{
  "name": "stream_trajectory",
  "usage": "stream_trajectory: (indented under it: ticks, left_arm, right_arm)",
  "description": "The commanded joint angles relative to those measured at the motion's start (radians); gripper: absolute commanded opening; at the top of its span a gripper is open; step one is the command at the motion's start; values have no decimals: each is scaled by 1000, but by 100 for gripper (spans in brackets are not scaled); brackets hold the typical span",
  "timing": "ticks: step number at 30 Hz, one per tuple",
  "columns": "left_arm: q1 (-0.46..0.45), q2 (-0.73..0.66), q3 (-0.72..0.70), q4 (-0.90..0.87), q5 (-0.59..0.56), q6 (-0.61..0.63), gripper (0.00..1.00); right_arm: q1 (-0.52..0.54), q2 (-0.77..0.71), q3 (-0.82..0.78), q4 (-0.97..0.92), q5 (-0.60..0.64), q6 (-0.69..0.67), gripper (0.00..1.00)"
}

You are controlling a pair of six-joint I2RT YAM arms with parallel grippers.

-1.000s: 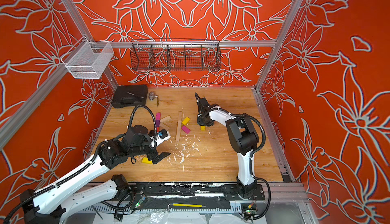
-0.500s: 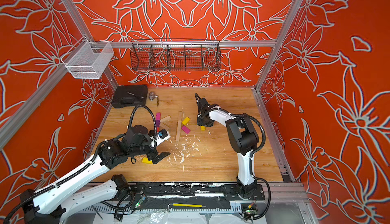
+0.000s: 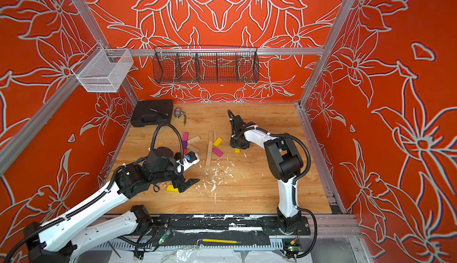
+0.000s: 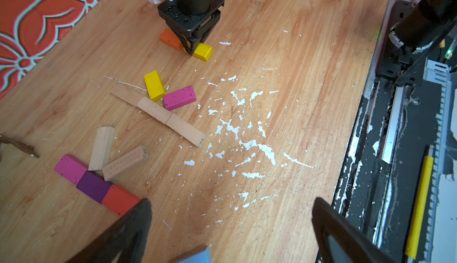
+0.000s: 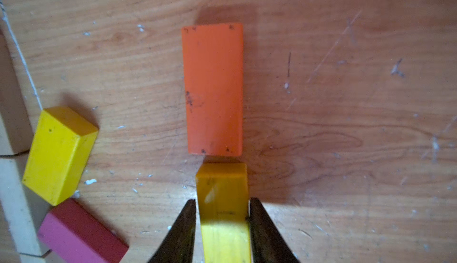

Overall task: Assemble the letter k with building blocks
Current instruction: Assemble the building block at the center of the board.

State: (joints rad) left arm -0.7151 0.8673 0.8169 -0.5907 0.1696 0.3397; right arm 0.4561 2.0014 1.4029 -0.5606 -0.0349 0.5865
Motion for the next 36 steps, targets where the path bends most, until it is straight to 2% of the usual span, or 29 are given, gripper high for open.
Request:
stream_trajectory:
  ticks: [1,15,36]
  left_arm:
    - [-2,-1,8,-3,0,9,99]
    - [-3,-1,8,-6,-2,9,99]
    - [-2,9,10,-10,-5,6,99]
  right_arm:
    - [12,25,26,-24,22,26,38]
    - [15,48,60,-50,63,39,36]
    - [15,83,100,-55,47,6,35]
